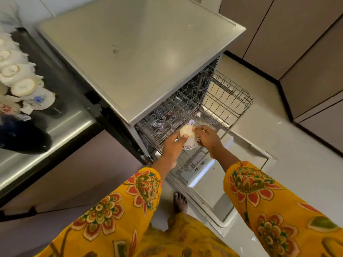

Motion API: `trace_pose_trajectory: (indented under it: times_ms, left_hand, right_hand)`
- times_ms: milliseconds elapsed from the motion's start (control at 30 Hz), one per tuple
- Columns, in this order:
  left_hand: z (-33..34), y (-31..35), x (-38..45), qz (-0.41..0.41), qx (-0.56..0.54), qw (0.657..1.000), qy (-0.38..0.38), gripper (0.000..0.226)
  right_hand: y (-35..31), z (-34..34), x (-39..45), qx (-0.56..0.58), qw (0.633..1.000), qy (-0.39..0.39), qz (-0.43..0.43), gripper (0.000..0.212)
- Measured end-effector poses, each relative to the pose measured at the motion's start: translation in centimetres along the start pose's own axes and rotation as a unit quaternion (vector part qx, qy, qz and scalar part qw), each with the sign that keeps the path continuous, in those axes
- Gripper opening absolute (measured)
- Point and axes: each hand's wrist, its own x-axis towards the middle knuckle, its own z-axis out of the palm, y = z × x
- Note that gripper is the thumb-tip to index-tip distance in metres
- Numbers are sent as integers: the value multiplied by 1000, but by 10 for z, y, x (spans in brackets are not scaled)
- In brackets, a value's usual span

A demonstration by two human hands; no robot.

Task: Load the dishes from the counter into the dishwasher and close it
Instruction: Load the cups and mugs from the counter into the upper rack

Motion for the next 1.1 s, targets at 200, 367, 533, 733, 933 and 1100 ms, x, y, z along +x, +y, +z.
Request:
trace_pose_trajectory:
  times_ms: [200, 367, 533, 733, 933, 1100]
  left_hand:
    - [17, -21, 32, -94, 14, 995, 3, 45]
    - [31, -31, 54, -157, -22, 987, 15, 46]
    - [37, -38, 71, -199, -19, 980, 15, 49]
    - [40, -50, 85, -236, -33, 971, 31, 49]
    - [37, -60, 91, -259, -33, 965, 35, 47]
    - [34, -67, 90, -268, -24, 963, 32, 48]
  right_hand:
    - [31, -3, 40, -15, 999, -13, 39, 5]
    - [52, -1, 69, -40, 996, -33, 70, 4]
    - [70, 2, 91, -69, 992, -46, 95, 9]
    - [81, 6, 107, -73, 988, -67, 121, 14]
    - [85, 12, 118, -143, 971, -102, 160, 33]
    - [85, 17, 119, -237, 951, -133, 147, 39]
